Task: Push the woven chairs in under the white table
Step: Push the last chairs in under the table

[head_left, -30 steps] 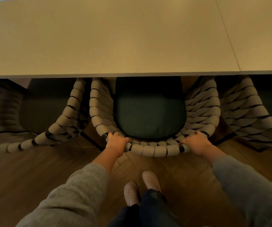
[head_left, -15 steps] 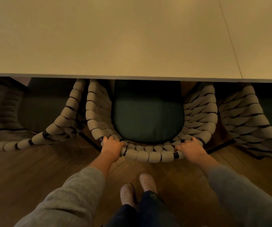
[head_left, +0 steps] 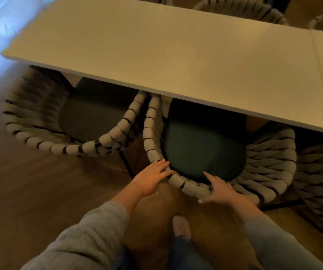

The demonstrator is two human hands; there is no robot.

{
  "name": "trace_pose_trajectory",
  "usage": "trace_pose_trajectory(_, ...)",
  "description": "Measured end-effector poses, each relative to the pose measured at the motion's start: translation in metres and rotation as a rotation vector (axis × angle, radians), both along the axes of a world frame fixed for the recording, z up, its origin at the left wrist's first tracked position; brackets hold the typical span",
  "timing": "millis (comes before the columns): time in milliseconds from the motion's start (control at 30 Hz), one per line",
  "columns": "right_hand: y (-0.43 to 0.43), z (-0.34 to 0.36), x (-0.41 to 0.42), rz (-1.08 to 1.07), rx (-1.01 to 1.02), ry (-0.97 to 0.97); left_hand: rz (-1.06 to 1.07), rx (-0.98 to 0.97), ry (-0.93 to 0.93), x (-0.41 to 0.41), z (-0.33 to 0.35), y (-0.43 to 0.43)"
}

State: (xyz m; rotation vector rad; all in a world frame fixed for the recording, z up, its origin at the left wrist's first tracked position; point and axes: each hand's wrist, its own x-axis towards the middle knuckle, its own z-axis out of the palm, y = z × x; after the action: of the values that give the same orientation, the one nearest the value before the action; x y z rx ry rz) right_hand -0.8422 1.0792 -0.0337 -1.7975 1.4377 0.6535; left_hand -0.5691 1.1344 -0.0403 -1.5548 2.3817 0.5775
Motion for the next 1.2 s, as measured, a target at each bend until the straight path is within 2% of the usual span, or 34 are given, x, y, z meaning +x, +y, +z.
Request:
trace_pose_trajectory(100, 0.014, 0.004, 0.099, 0.037, -0.198, -0.214, 0.086, -0.049, 0.038, 0.066, 0.014, 0.03)
trace_pose_trajectory(267, 0.036, 0.016, 0.232, 0.047, -0.405, -0.274, 0.264, -0.148, 0.099, 0.199, 0.024, 0.074)
trace_pose_trajectory(400, 0.056, 0.018, 0.324, 0.021, -0.427, -0.282, 0.331, -0.079, -0.014, 0.305, 0.033, 0.099)
trace_pose_trajectory(533, 0.066, 0.019, 0.391, 0.138, -0.461, -0.307, 0.411, 0.0, -0.167, 0.388, 0.046, 0.099)
trace_pose_trajectory(600, 0.063, 0.02, 0.414, 0.194, -0.452, -0.286, 0.441, 0.048, -0.235, 0.419, 0.045, 0.091)
trace_pose_trajectory(733, 0.042, 0.017, 0.453, 0.274, -0.421, -0.219, 0.363, 0.139, -0.458, 0.47, 0.038, 0.061)
trace_pose_trajectory(867, 0.024, 0.003, 0.481, 0.334, -0.331, -0.069, 0.307, 0.208, -0.607, 0.498, 0.034, 0.032)
trace_pose_trajectory(1067, 0.019, -0.015, 0.513, 0.4, -0.282, 0.166, 0.166, 0.236, -0.638, 0.527, 0.01, -0.002)
trace_pose_trajectory(1200, 0.021, -0.015, 0.533, 0.402, -0.221, 0.204, 0.032, 0.213, -0.588, 0.55, 0.003, -0.018)
